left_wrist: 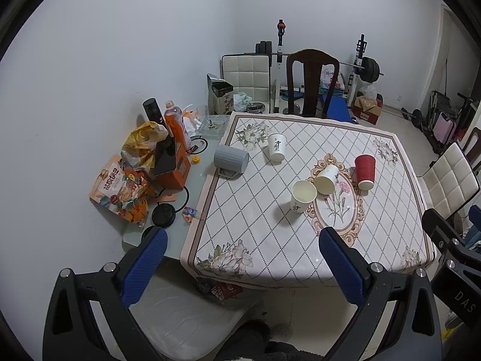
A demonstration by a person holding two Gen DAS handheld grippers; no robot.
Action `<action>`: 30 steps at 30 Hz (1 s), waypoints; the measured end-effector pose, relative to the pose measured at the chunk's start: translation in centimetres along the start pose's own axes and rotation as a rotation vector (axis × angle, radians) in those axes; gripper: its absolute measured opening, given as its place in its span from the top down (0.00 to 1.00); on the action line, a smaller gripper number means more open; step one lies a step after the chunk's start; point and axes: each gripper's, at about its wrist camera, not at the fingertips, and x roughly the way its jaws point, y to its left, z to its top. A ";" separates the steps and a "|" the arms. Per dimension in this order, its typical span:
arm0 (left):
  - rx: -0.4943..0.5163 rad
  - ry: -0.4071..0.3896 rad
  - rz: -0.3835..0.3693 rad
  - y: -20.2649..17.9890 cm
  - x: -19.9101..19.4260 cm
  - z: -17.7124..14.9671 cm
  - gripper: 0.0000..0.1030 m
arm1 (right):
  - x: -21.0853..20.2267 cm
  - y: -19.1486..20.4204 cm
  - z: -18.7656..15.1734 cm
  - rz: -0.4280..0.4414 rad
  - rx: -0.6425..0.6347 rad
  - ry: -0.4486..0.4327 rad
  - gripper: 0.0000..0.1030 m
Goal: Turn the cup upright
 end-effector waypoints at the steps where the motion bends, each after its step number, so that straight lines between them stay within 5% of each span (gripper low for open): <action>1: -0.002 -0.001 0.005 0.0 0.0 -0.1 0.00 | -0.1 0.0 -0.1 0.002 0.000 -0.001 0.00; 30: -0.026 0.008 0.028 0.7 -0.3 -1.1 0.00 | 0.0 0.8 -1.4 0.028 0.006 0.035 0.00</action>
